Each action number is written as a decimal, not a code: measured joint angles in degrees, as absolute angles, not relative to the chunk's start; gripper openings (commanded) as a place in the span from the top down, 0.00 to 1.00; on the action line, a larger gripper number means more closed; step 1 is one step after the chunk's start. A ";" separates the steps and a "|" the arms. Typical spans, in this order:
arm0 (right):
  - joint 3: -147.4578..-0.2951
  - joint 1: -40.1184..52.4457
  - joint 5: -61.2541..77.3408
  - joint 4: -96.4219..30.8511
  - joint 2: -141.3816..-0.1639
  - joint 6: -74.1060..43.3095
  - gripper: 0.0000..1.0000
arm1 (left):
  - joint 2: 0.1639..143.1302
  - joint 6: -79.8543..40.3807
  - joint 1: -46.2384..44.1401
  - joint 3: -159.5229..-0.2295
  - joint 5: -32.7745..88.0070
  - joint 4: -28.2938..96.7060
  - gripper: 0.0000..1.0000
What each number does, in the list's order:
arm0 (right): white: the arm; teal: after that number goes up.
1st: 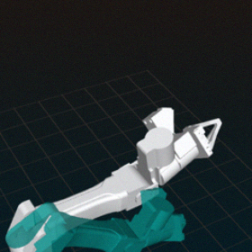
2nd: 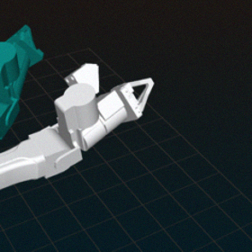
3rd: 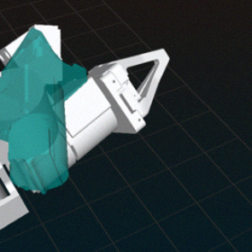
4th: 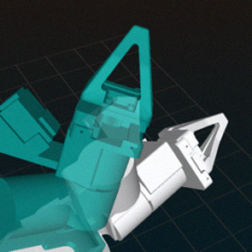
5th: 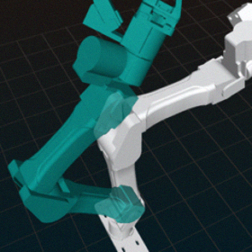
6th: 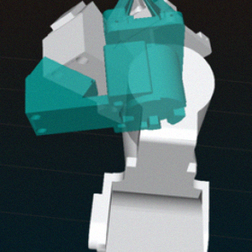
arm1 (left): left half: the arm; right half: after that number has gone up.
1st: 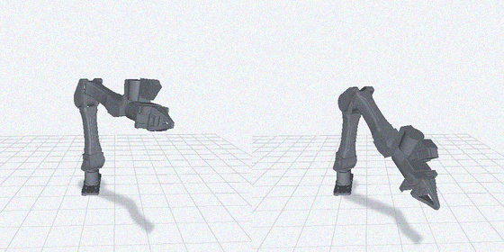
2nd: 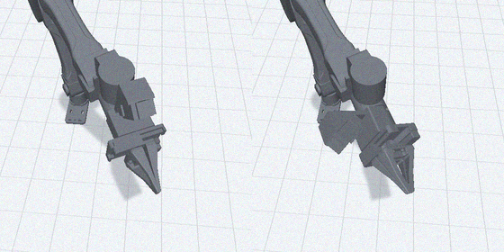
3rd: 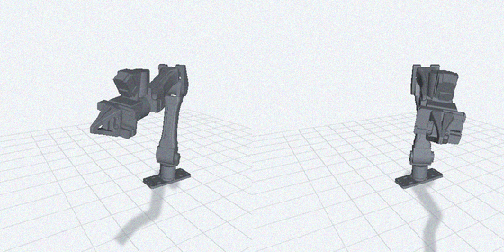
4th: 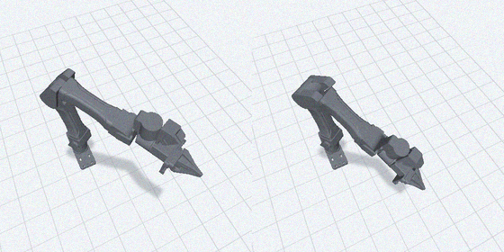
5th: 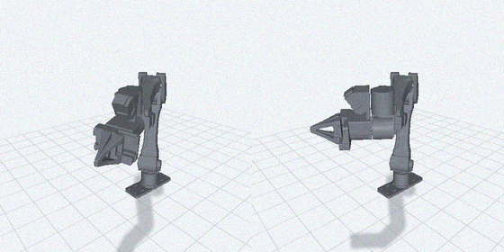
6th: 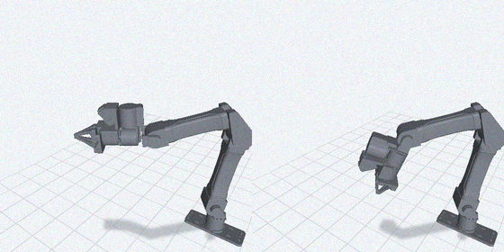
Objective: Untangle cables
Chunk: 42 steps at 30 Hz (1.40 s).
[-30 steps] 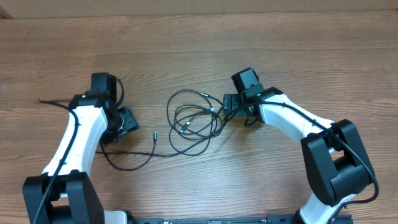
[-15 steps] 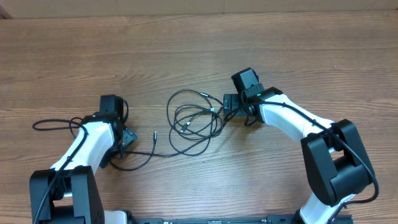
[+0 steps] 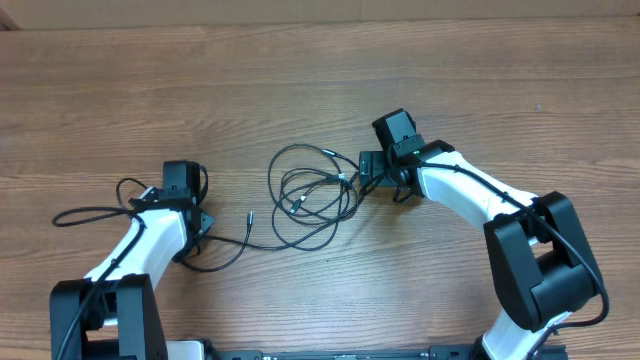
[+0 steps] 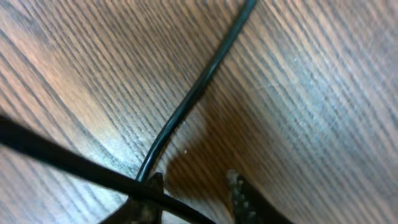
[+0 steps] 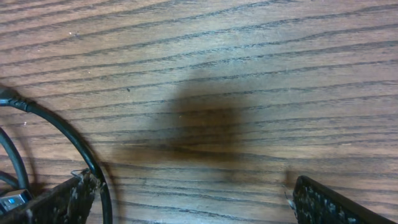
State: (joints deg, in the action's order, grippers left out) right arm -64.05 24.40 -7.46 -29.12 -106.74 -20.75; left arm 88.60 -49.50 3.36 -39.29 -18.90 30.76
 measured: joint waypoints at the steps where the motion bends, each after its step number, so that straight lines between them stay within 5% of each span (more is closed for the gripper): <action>1: -64.05 24.40 -7.46 -29.15 -106.74 -20.75 0.00 | 88.36 -49.52 3.36 -38.89 -18.96 30.09 0.68; 5: -64.05 24.40 -7.49 -29.17 -106.74 -20.78 0.00 | 87.83 -49.60 3.38 -38.13 -20.27 29.58 0.43; 15: -64.05 24.40 -7.46 -29.10 -106.74 -20.78 0.00 | 87.88 -44.14 3.42 -38.76 -22.63 31.11 0.28; 42: -64.05 24.40 -7.49 -29.15 -106.74 -20.80 0.00 | 86.26 -43.35 5.23 -35.70 -19.38 27.31 0.38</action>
